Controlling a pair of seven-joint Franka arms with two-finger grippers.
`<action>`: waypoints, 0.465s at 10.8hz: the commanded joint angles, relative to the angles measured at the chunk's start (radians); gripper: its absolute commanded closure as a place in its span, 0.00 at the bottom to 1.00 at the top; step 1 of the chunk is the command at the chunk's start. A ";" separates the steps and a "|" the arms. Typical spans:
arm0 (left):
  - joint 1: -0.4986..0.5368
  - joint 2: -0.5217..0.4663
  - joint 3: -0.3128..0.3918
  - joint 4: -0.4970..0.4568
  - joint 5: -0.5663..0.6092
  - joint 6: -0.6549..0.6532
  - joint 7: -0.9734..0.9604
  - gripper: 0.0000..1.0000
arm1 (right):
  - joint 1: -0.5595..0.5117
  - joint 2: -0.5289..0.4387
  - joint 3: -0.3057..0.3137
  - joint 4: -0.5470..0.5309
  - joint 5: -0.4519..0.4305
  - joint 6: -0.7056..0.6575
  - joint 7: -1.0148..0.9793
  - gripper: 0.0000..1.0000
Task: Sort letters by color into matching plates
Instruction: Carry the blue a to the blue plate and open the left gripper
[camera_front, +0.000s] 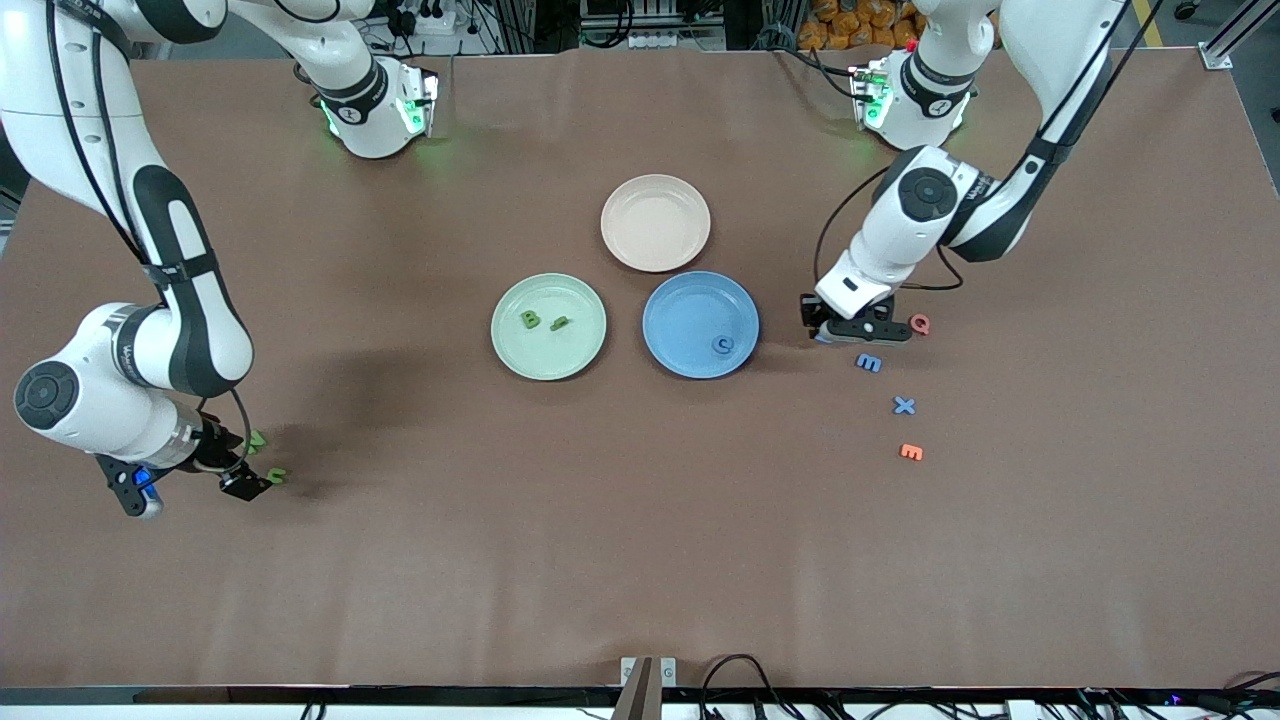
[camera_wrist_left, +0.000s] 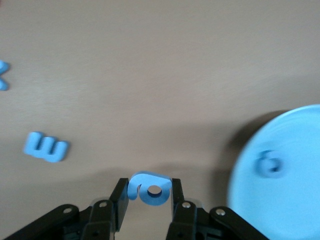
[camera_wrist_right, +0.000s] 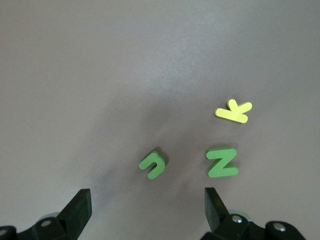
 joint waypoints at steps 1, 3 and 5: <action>-0.109 0.049 -0.007 0.139 -0.060 -0.081 -0.171 1.00 | 0.010 0.042 -0.018 0.051 0.007 -0.003 0.152 0.00; -0.173 0.092 -0.005 0.190 -0.062 -0.081 -0.288 1.00 | 0.024 0.056 -0.034 0.066 0.007 -0.003 0.269 0.00; -0.267 0.164 -0.001 0.241 -0.049 -0.080 -0.421 1.00 | 0.038 0.069 -0.043 0.089 0.005 -0.003 0.421 0.00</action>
